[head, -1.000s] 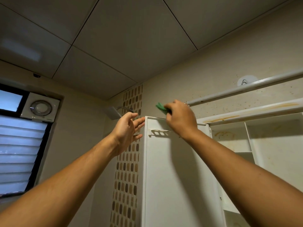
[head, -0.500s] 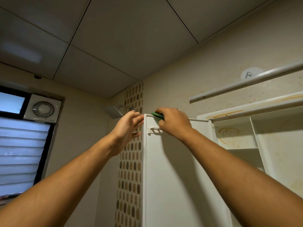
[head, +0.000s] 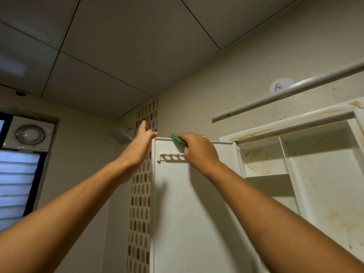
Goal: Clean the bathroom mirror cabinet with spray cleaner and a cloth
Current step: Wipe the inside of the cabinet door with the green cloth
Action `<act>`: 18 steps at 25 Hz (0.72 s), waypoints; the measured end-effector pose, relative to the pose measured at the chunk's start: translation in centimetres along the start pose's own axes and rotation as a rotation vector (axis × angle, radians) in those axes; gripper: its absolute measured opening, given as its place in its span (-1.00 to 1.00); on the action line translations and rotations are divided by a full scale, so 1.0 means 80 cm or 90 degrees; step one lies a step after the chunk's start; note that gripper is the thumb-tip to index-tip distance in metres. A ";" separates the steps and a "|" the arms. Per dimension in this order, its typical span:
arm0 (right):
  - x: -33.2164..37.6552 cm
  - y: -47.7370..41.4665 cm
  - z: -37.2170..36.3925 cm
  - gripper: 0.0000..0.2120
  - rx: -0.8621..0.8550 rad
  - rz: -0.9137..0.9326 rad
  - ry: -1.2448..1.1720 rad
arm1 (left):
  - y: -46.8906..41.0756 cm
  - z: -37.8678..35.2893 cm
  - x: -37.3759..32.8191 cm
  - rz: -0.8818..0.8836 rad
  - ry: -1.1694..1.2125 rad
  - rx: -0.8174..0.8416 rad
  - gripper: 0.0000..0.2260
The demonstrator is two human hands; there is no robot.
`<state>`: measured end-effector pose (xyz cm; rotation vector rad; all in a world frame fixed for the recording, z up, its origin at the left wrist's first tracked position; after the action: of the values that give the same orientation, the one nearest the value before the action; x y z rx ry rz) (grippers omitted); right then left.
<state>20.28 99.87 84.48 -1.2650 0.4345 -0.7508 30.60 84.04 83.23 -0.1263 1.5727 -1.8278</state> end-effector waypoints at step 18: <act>-0.116 0.029 0.019 -0.60 -0.064 -0.269 0.052 | -0.033 0.020 0.012 -0.046 -0.135 0.044 -0.44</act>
<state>15.52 107.83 81.68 -1.4440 0.2743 -1.1514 29.51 82.16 85.66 -0.3377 1.3713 -1.8560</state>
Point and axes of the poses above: each hand's wrist, its own y-axis away from the middle knuckle, its own z-axis out of the back of the hand, x = y × z, the point moved 2 cm from there along -y, towards the middle knuckle, and after that the axes turned 11 degrees about -z, right-handed, at the moved point
